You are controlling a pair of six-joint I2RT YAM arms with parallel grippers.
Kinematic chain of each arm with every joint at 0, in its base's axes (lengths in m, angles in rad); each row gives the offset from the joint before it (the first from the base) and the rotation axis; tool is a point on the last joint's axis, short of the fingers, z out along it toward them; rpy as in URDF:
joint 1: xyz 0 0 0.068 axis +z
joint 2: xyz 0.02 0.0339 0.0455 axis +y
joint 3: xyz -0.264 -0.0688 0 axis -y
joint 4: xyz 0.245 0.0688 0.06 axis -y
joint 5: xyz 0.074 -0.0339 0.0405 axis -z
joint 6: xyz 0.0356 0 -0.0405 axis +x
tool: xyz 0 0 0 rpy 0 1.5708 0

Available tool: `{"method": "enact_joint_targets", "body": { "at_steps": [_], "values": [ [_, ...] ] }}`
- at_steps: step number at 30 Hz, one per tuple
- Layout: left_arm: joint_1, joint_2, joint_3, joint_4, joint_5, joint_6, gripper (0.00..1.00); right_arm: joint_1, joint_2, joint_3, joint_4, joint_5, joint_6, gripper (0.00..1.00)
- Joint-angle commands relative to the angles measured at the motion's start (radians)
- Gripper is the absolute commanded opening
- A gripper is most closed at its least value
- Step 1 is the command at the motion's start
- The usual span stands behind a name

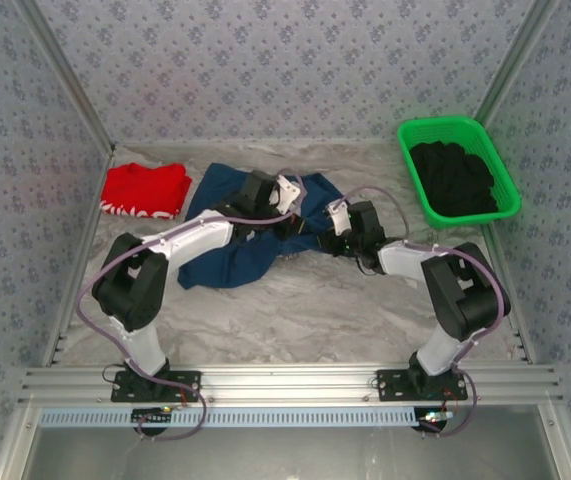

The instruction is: Fold the inside-out t-shirt

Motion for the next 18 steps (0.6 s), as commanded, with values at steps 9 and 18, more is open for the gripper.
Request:
{"method": "enact_joint_targets", "body": {
  "at_steps": [9, 18],
  "values": [
    [0.004, -0.159, -0.201, 0.081, -0.308, -0.011, 0.14, -0.120, -0.364, -0.067, -0.233, -0.617, 0.312, 0.00],
    [-0.085, -0.322, -0.285, 0.090, -0.409, -0.015, 0.47, -0.139, -0.344, -0.062, -0.130, -0.729, 0.555, 0.00]
  ]
}}
